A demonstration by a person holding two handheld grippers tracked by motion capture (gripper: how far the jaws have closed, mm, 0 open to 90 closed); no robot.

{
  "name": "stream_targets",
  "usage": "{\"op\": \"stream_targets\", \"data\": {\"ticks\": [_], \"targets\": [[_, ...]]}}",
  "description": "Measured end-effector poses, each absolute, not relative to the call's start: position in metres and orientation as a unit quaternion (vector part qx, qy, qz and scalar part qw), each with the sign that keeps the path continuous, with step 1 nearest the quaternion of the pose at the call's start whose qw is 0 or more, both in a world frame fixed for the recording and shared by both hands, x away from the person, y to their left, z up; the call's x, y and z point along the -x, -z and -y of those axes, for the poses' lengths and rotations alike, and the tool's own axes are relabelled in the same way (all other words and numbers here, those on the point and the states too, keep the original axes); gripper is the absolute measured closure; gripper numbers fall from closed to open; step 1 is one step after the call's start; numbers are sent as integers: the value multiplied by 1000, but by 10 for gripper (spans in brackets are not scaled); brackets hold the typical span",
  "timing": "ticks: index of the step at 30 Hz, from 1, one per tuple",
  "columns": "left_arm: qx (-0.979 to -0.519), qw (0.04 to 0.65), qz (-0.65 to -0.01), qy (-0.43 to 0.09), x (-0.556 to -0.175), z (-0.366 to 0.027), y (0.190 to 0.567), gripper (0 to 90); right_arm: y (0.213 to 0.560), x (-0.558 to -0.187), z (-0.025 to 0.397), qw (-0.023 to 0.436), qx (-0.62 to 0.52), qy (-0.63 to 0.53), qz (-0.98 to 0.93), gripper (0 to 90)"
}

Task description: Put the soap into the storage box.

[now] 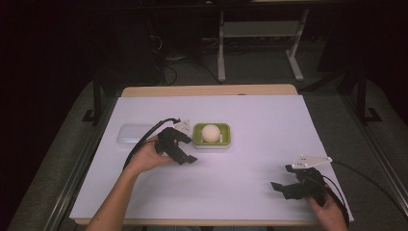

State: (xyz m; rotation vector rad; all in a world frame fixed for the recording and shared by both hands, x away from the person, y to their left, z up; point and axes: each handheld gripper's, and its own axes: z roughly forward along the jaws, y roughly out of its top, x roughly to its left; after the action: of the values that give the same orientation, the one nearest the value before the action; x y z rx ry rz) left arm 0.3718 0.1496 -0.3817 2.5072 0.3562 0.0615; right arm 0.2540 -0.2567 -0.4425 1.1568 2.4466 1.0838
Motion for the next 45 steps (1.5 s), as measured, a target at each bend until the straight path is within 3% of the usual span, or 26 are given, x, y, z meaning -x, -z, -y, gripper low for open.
{"op": "stream_targets", "data": {"ticks": [31, 45], "targets": [[-939, 315, -132, -32, -340, -185, 391, 211, 437, -242, 260, 142, -402, -363, -828, 134], [-935, 321, -138, -61, -316, -208, 395, 192, 436, -241, 255, 145, -397, -361, -831, 133]]}}
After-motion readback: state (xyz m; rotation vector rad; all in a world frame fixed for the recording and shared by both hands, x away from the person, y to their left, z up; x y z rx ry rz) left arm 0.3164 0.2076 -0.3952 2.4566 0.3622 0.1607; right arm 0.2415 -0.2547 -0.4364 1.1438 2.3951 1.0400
